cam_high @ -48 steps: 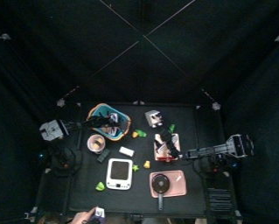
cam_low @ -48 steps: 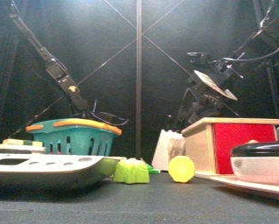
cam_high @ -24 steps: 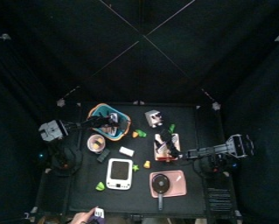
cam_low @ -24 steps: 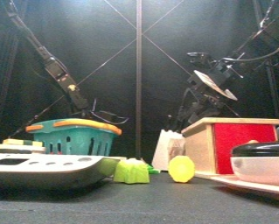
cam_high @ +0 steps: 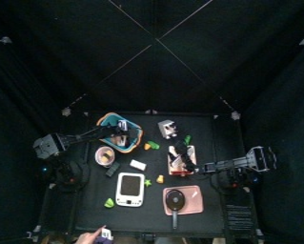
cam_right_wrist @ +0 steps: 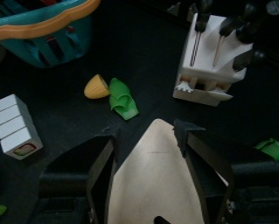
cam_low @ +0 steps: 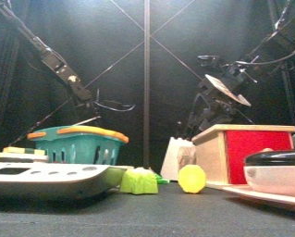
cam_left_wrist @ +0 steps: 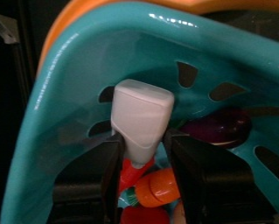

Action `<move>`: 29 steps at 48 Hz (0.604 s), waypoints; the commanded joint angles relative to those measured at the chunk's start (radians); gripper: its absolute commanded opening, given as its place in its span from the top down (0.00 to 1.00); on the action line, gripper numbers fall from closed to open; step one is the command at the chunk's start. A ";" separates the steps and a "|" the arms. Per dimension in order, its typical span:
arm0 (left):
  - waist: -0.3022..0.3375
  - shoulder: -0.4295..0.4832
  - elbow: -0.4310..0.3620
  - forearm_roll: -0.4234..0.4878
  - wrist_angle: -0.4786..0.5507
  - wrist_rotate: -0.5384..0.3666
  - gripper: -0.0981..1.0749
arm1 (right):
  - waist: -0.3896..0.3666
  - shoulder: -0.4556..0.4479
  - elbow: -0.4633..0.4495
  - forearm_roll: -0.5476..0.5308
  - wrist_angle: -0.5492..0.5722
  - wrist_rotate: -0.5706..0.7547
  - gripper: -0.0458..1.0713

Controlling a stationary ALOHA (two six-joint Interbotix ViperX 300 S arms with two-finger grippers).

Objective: Grab detergent

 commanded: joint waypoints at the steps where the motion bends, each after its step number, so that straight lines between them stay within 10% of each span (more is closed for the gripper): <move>1: 0.002 -0.044 -0.008 0.000 -0.008 -0.002 0.31 | -0.005 -0.014 -0.018 0.003 0.002 -0.003 0.19; 29: -0.002 -0.199 0.051 -0.018 -0.031 -0.008 0.31 | -0.008 -0.025 -0.017 0.002 0.003 -0.009 0.19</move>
